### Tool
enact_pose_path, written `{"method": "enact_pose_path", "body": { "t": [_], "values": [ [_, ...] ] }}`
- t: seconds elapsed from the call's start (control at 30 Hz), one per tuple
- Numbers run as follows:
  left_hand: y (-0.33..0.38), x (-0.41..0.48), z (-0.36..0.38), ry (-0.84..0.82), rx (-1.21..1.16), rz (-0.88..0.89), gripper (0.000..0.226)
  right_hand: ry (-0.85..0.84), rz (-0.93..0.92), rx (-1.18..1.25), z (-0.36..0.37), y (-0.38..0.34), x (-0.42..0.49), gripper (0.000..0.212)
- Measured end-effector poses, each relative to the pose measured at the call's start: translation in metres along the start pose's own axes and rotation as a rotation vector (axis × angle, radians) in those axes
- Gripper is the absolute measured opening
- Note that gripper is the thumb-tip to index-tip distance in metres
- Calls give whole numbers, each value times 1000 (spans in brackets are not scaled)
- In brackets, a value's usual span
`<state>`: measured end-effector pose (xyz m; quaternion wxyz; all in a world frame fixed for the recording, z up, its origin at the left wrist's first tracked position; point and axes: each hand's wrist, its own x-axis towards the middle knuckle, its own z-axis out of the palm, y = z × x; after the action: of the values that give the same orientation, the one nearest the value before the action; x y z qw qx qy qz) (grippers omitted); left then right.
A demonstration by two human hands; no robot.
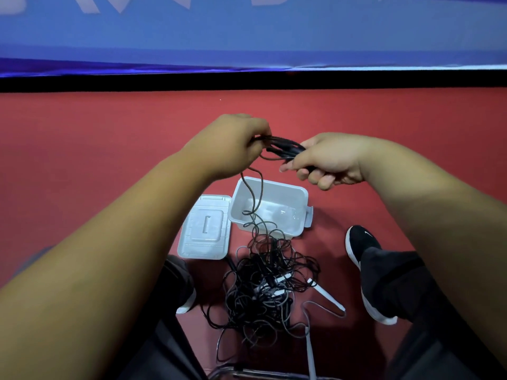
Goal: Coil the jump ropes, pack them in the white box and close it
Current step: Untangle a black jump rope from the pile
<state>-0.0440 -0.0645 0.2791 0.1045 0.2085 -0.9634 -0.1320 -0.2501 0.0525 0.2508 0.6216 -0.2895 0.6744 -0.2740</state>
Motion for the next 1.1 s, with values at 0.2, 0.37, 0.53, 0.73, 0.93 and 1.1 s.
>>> {"method": "enact_pose_path", "body": {
  "t": [0.2, 0.37, 0.53, 0.73, 0.93, 1.1],
  "values": [
    [13, -7, -3, -274, -444, -265, 42, 180, -250, 93, 4, 1, 6, 31],
    [6, -1, -3, -1, -787, -491, 40, 90, -333, 53, 13, 0, 0, 34],
    [-4, 0, -2, -3, -970, -406, 31, 20, -338, 14, 22, -1, -5, 33],
    [-6, 2, -1, -15, -867, -314, 26, -39, -322, 34, 27, -1, -9, 31],
    [-10, 4, 5, 40, -802, -299, 24, -59, -249, 229, 36, -2, -12, 74],
    [-8, 5, -1, 60, -718, -288, 24, -77, -215, 341, 39, 0, -12, 71]
  ]
}}
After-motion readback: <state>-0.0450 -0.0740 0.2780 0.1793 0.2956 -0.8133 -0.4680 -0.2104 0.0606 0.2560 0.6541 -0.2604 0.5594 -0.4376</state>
